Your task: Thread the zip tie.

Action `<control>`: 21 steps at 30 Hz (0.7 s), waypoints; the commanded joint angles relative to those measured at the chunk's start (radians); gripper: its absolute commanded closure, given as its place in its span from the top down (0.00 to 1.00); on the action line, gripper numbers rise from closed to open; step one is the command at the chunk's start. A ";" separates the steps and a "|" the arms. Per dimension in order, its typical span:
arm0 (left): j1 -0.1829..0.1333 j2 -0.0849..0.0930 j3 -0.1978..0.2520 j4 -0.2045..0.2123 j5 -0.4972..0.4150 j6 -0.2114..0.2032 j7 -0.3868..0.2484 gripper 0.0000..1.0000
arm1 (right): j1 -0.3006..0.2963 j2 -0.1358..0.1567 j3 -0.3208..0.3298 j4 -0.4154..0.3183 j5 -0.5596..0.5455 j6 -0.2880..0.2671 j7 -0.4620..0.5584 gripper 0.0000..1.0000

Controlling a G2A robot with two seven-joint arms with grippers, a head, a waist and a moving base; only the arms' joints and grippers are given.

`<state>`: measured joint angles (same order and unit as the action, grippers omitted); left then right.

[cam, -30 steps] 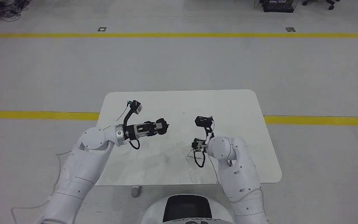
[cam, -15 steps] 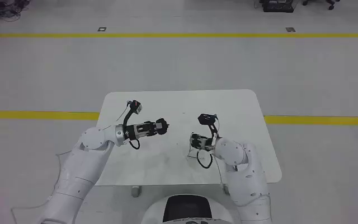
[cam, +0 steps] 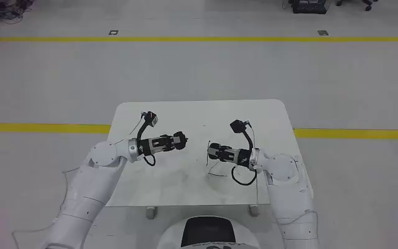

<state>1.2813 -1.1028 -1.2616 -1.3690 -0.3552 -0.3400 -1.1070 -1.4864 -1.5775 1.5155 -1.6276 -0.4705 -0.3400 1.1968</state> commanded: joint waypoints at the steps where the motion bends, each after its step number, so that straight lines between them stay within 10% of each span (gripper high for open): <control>1: 0.000 0.000 0.000 0.000 0.000 0.000 0.000 0.00 | 0.012 0.019 -0.018 0.002 0.051 0.000 -0.002 0.00; 7: 0.000 0.000 0.000 0.000 0.000 0.000 0.000 0.00 | 0.033 0.069 -0.069 0.000 0.133 0.000 -0.040 0.00; 21: 0.000 0.000 0.000 0.000 0.000 0.000 0.000 0.00 | 0.001 0.079 -0.082 -0.089 0.212 0.000 -0.140 0.00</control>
<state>1.2813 -1.1028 -1.2616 -1.3690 -0.3552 -0.3400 -1.1070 -1.4749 -1.5027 1.4324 -1.6839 -0.2838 -0.3400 1.0868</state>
